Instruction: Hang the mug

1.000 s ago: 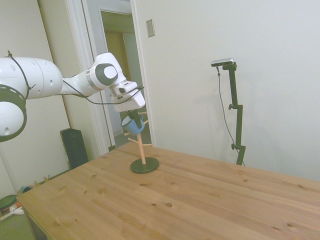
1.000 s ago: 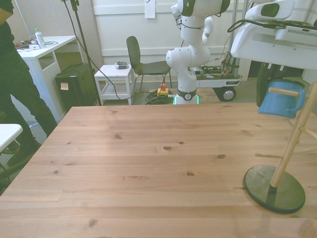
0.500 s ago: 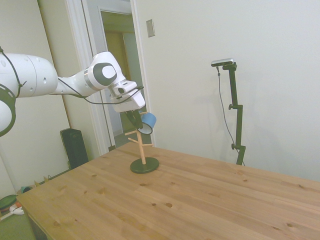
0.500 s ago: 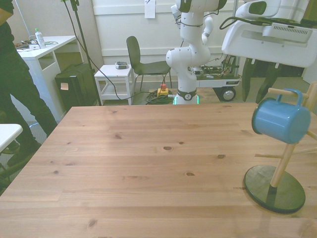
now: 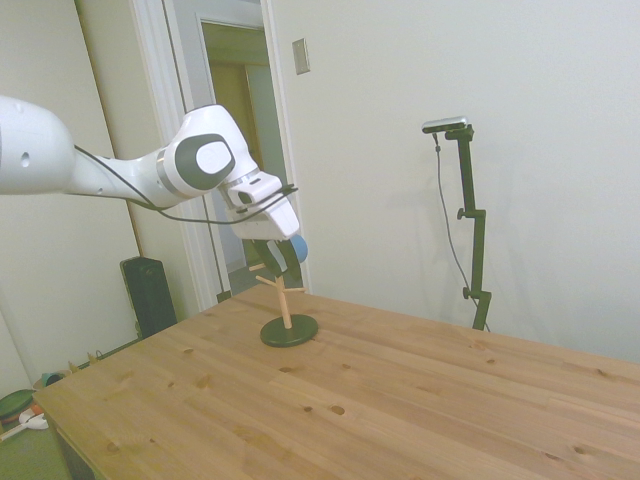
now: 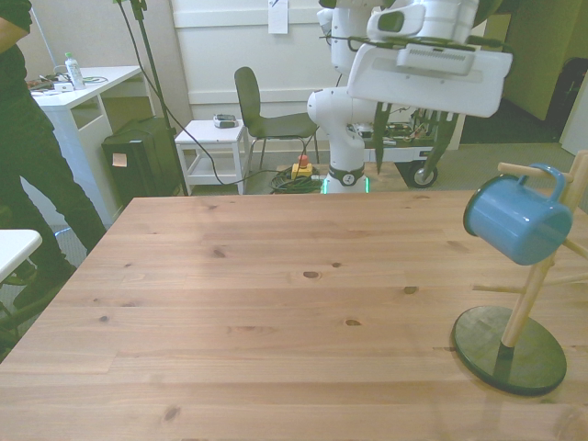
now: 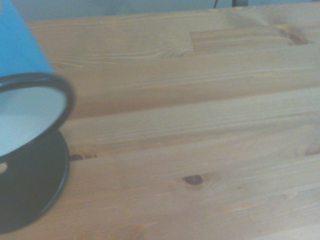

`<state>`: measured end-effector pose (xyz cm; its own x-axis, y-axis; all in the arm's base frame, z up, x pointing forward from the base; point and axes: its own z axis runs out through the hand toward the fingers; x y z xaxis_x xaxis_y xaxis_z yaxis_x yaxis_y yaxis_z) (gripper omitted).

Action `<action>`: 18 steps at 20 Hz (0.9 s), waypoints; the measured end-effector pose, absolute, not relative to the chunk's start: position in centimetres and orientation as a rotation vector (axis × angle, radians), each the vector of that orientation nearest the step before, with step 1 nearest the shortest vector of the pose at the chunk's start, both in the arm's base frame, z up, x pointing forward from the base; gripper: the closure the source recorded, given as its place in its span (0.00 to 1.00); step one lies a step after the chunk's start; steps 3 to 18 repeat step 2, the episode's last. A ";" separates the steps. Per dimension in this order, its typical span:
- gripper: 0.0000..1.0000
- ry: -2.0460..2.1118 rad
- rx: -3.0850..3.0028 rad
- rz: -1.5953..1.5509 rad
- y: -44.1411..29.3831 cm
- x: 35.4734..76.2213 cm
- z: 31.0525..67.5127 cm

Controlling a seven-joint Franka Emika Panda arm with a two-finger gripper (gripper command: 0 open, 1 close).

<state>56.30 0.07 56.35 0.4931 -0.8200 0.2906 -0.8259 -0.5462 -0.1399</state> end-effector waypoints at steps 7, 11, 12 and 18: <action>0.00 -1.491 2.714 0.480 -1.5 54.6 53.8; 0.00 -1.491 2.714 0.480 -1.5 54.6 53.8; 0.00 -1.491 2.714 0.480 -1.5 54.6 53.8; 0.00 -1.491 2.714 0.480 -1.5 54.6 53.8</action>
